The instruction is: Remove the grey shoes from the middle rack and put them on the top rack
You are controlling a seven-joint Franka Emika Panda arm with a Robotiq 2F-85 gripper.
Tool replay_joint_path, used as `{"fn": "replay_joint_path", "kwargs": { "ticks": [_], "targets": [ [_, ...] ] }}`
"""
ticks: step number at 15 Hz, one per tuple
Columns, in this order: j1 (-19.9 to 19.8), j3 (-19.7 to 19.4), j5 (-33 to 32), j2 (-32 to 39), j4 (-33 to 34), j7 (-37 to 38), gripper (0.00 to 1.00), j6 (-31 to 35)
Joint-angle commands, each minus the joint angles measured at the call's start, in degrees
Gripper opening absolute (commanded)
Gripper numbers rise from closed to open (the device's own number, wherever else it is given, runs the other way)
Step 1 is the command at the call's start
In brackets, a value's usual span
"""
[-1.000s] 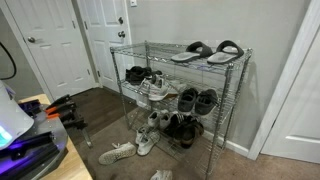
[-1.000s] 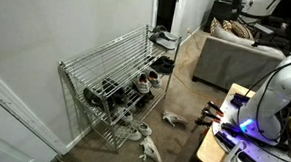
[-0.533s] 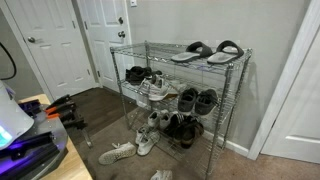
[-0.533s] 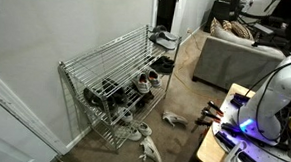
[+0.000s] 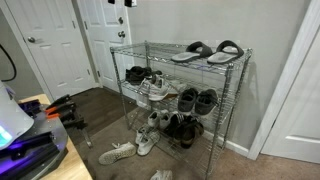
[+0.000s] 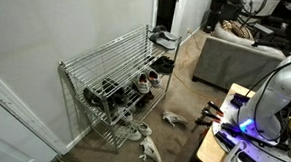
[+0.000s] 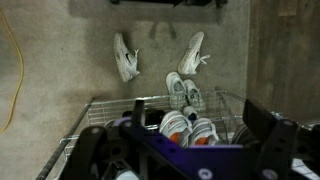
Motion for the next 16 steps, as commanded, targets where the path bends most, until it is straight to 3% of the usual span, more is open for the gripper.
{"fn": "replay_joint_path", "kwargs": {
  "ticks": [1, 5, 8, 16],
  "targets": [
    [-1.58, 2.44, -0.22, -1.42, -6.58, -0.56, 1.00, 15.95],
    [-1.50, 4.46, -1.74, -0.55, -13.97, 1.50, 1.00, 33.40],
    [-1.48, 5.80, -2.80, 0.30, -18.06, 3.37, 1.00, 40.73],
    [-0.57, 6.23, -1.16, 1.90, -19.01, 1.80, 1.00, 38.74]
  ]
}}
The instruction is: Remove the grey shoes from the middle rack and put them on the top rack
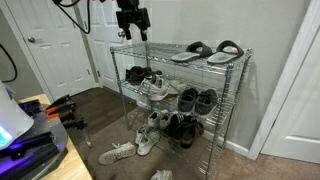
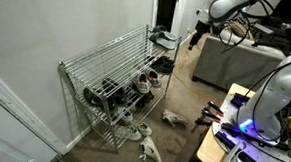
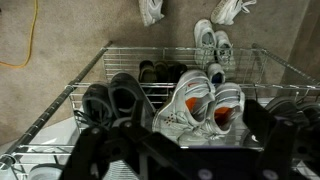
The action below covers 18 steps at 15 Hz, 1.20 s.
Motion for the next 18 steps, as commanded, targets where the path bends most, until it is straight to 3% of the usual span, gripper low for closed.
{"fn": "replay_joint_path", "kwargs": {
  "ticks": [1, 5, 9, 11, 14, 16, 18],
  "targets": [
    [-0.77, 0.79, 0.28, 0.01, 0.06, -0.16, 1.00, -0.13],
    [-0.77, 0.80, 0.28, 0.01, 0.06, -0.16, 1.00, -0.13],
    [-0.01, 3.48, 0.74, 2.89, -5.89, 6.04, 1.00, 12.90],
    [-0.18, 6.69, -1.37, 6.05, -8.87, 12.97, 1.00, 21.37],
    [-3.09, 12.11, -11.05, 13.66, -10.07, 26.74, 1.00, 32.80],
    [-5.22, 13.53, -20.33, 17.70, -8.65, 36.26, 1.00, 35.41],
    [-3.90, 10.74, -30.16, 20.11, -6.30, 45.93, 1.00, 35.45]
  ]
}}
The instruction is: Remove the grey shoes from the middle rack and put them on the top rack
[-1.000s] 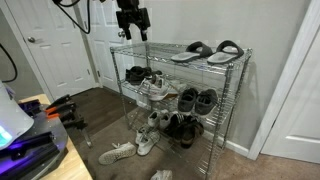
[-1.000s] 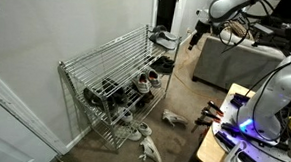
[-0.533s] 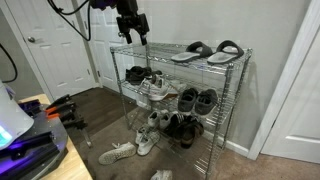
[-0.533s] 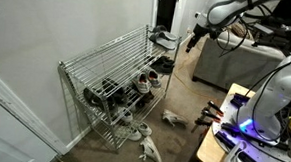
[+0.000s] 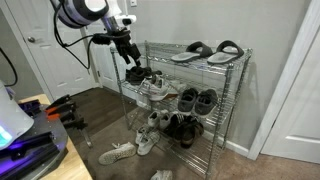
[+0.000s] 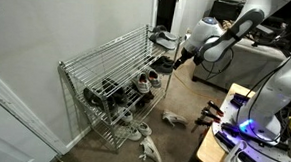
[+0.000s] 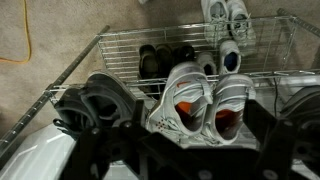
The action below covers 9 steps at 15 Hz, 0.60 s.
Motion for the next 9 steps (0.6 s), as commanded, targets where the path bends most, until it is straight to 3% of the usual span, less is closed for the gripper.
{"fn": "replay_joint_path", "kwargs": {
  "ticks": [1, 4, 5, 9],
  "targets": [
    [0.10, -2.86, -15.47, 5.36, 4.70, 16.00, 1.00, 1.33],
    [2.43, -5.06, -23.30, 9.54, 8.55, 25.33, 1.00, 0.57],
    [0.78, -3.74, -19.66, 6.65, 6.21, 20.16, 1.00, 0.44],
    [1.88, -4.38, -21.54, 9.61, 8.49, 23.02, 1.00, 0.43]
  ]
}}
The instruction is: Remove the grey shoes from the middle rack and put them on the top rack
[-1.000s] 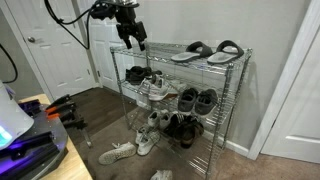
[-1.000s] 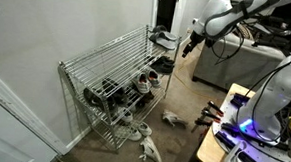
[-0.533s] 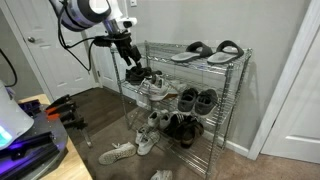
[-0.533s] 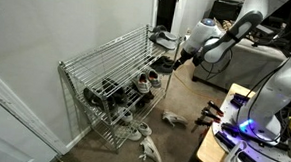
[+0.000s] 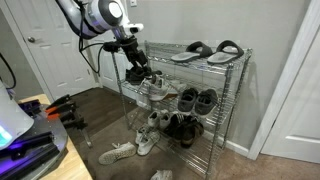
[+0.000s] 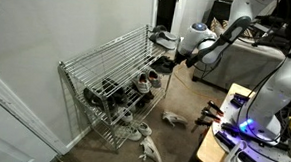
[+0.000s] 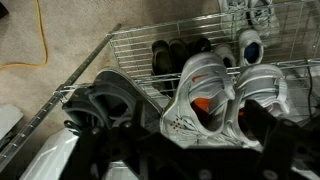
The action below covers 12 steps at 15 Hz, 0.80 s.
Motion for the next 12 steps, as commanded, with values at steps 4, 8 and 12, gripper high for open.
{"fn": "replay_joint_path", "kwargs": {
  "ticks": [4, 8, 12],
  "targets": [
    [0.12, -0.12, 0.00, 0.07, 0.07, 0.00, 1.00, 0.00],
    [1.77, -1.69, -2.73, -1.06, -1.42, 4.77, 1.00, 0.20],
    [8.01, -6.87, -13.52, 2.60, 1.13, 22.13, 1.00, 0.80]
  ]
}}
